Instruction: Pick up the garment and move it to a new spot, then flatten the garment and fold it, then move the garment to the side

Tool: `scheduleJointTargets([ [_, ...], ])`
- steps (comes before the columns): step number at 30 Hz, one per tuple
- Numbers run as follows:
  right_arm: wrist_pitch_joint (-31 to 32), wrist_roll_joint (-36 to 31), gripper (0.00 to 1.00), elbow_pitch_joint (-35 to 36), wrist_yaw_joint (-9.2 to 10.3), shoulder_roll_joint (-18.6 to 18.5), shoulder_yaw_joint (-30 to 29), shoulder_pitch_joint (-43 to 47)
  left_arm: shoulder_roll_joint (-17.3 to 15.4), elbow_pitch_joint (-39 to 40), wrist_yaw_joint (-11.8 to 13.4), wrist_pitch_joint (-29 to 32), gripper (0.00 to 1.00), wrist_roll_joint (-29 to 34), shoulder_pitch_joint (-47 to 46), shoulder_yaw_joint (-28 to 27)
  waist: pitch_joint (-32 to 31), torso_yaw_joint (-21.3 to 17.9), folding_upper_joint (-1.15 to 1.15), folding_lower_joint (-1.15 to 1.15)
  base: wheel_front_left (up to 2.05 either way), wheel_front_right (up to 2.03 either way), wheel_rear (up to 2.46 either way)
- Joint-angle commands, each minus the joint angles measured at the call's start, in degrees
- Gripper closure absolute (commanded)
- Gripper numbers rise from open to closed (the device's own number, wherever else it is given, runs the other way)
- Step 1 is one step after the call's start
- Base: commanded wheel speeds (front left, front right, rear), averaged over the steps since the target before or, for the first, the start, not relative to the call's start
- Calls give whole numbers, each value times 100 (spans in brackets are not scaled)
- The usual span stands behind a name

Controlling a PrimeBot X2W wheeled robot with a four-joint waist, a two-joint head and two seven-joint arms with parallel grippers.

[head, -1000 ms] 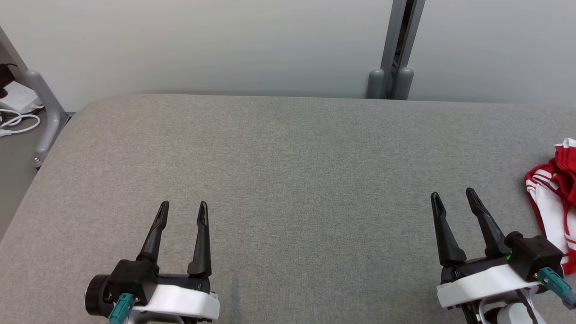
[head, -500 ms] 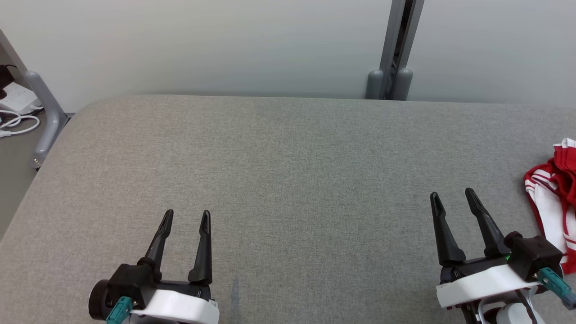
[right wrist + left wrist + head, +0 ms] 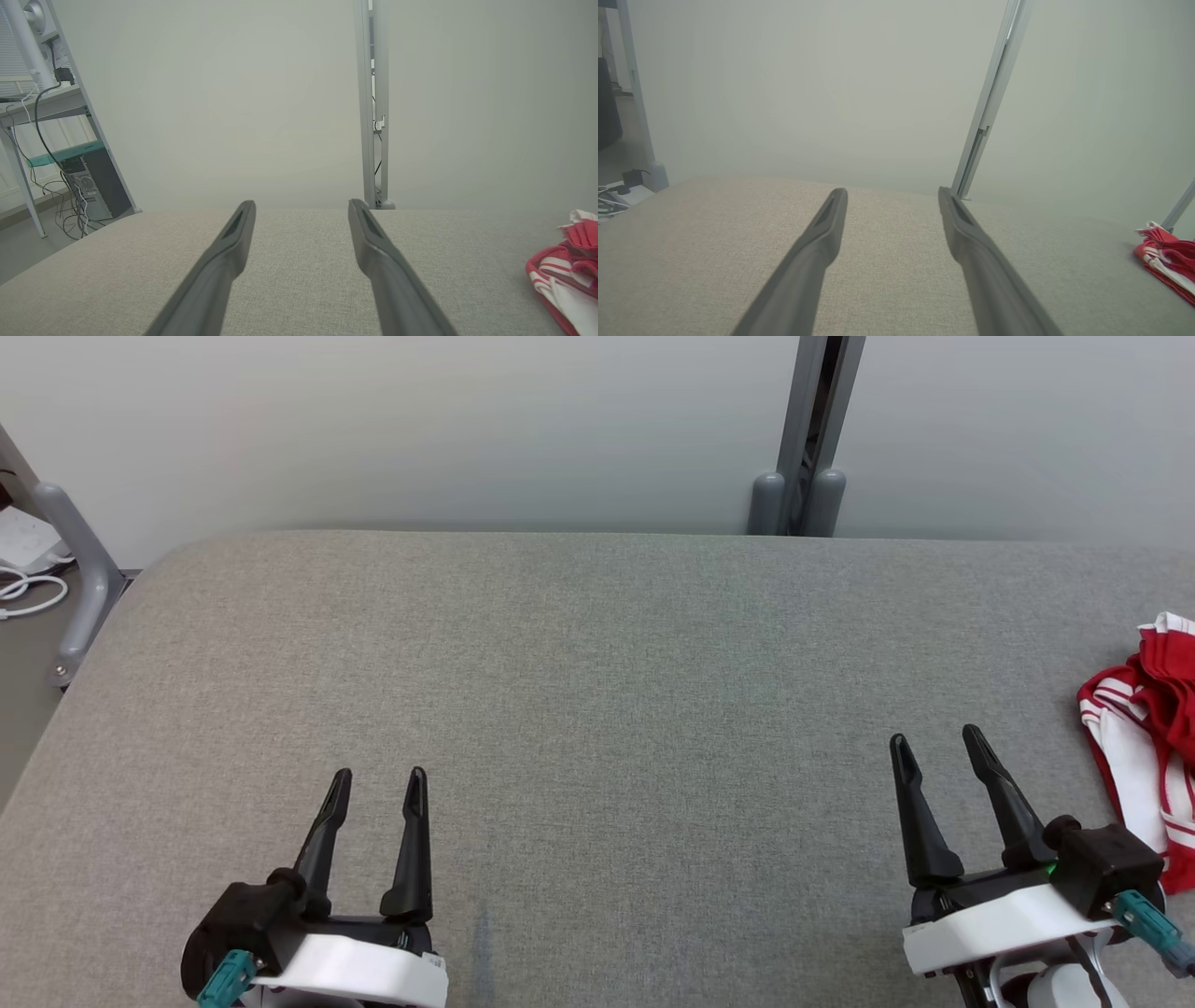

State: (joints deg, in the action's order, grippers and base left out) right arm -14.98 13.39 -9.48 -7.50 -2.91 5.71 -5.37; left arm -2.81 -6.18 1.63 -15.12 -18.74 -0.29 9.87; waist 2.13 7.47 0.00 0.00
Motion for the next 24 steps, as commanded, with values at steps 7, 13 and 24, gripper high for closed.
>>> scheduleJointTargets([
  [7,11,21,100,-90,-1,13,17,41,8,-88,8,1,100,-126,37,7,-10,-4,0,0,0,0,0],
  [13,157,477,100,-185,-1,15,-103,146,16,-227,-26,63,100,-534,53,35,-15,-30,0,0,0,0,0],
  [24,507,1553,100,-182,-1,-46,-436,174,12,-467,-160,223,100,-1523,-195,59,-29,-89,0,0,0,0,0],
])
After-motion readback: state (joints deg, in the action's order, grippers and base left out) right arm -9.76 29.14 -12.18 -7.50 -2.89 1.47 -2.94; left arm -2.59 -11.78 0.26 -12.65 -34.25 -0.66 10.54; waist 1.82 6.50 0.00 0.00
